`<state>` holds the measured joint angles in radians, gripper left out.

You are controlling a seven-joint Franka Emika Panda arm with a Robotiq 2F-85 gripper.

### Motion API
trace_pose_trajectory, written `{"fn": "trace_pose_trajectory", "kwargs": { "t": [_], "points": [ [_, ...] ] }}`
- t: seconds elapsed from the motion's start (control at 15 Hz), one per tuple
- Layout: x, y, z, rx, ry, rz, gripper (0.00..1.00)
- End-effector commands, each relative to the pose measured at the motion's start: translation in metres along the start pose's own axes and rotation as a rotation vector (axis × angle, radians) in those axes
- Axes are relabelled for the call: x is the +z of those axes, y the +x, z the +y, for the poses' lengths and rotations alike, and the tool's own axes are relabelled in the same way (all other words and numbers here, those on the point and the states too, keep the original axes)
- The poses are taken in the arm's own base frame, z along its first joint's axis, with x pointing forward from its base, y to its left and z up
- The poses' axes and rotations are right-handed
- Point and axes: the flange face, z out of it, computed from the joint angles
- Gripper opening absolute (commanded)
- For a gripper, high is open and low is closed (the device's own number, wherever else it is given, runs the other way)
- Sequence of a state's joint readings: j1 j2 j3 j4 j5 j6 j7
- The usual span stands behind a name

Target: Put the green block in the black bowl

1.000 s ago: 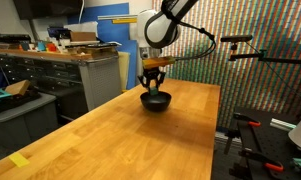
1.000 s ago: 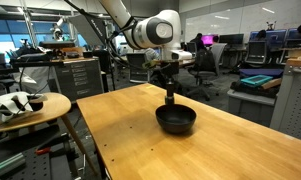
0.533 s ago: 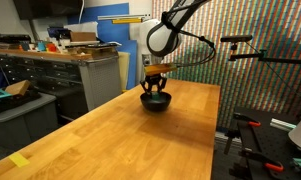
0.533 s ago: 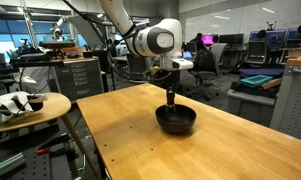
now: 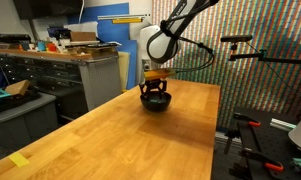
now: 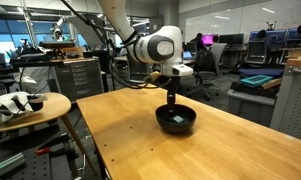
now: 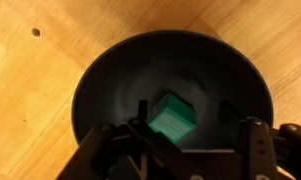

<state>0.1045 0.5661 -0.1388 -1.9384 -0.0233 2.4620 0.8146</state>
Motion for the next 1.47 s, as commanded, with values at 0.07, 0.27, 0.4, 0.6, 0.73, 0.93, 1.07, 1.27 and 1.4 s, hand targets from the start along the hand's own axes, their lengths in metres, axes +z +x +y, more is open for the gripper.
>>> {"fn": "trace_pose_trajectory", "kwargs": {
  "t": [0.07,0.27,0.4,0.6,0.73,0.93,1.07,1.27,1.4],
  "points": [
    [-0.013,0.009,0.003,0.024,0.022,0.017,1.00],
    [-0.027,0.012,0.006,0.023,0.029,0.029,1.00],
    [-0.039,0.013,0.007,0.017,0.037,0.041,1.00],
    [-0.060,0.012,0.004,-0.009,0.046,0.059,1.00],
    [-0.073,0.008,0.001,-0.041,0.045,0.055,1.00],
    [-0.094,-0.005,-0.008,-0.092,0.050,0.007,1.00],
    [-0.078,-0.002,-0.008,-0.068,0.044,0.024,1.00],
    [-0.086,-0.006,-0.010,-0.078,0.045,0.018,1.00],
    [-0.085,-0.006,-0.010,-0.080,0.043,0.016,1.00]
  ]
}}
